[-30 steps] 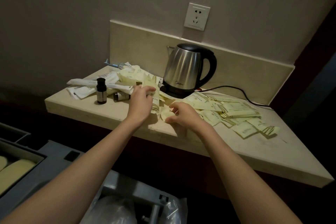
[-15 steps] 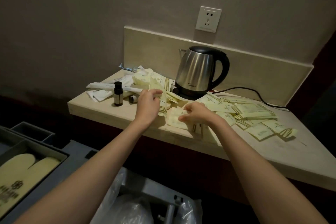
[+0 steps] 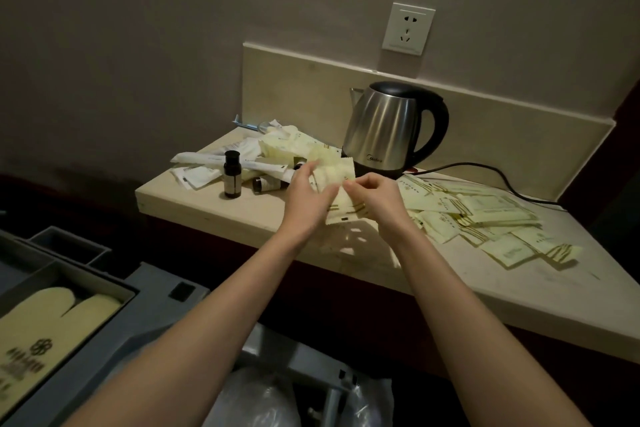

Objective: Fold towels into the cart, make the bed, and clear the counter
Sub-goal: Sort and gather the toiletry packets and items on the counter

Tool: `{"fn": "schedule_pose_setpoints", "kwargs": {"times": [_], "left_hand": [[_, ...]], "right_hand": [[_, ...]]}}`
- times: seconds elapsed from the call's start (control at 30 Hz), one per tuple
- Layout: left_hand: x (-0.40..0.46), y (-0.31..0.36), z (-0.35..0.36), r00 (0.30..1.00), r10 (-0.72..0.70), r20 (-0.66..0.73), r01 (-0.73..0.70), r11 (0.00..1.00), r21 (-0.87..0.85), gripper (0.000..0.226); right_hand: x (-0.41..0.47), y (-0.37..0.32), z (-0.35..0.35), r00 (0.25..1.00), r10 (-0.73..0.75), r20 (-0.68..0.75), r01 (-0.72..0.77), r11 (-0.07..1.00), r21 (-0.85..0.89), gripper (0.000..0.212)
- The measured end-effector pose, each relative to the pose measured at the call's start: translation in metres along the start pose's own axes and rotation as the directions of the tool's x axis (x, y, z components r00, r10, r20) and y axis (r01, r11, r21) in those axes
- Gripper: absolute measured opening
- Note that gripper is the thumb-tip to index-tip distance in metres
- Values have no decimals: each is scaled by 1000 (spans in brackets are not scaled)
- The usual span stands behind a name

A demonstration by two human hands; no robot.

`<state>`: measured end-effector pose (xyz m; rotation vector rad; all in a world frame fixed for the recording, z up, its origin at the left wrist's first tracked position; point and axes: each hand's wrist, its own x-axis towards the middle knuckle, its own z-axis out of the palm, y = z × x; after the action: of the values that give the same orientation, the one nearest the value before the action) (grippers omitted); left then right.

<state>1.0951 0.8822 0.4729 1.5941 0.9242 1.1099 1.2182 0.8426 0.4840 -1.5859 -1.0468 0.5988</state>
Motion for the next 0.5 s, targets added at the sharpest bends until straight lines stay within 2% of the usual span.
{"fn": "schedule_pose_setpoints", "kwargs": {"times": [0.1, 0.17, 0.3, 0.4, 0.5], "left_hand": [[10, 0, -26, 984, 171, -46, -163, 975, 150, 46], [20, 3, -47, 966, 238, -98, -213, 954, 211, 45], [26, -3, -71, 961, 248, -125, -209, 942, 263, 60], [28, -13, -76, 963, 236, -130, -186, 932, 312, 48], [32, -19, -77, 962, 229, -146, -171, 928, 330, 35]], "right_hand": [[6, 7, -3, 1000, -16, 10, 17, 999, -48, 16], [15, 12, -1, 999, -40, -24, 35, 986, -161, 14], [33, 14, 20, 994, -106, 35, 111, 918, -381, 32], [45, 16, 31, 990, -85, 114, 129, 874, -468, 42], [52, 21, 38, 987, -116, 107, 158, 745, -648, 38]]}}
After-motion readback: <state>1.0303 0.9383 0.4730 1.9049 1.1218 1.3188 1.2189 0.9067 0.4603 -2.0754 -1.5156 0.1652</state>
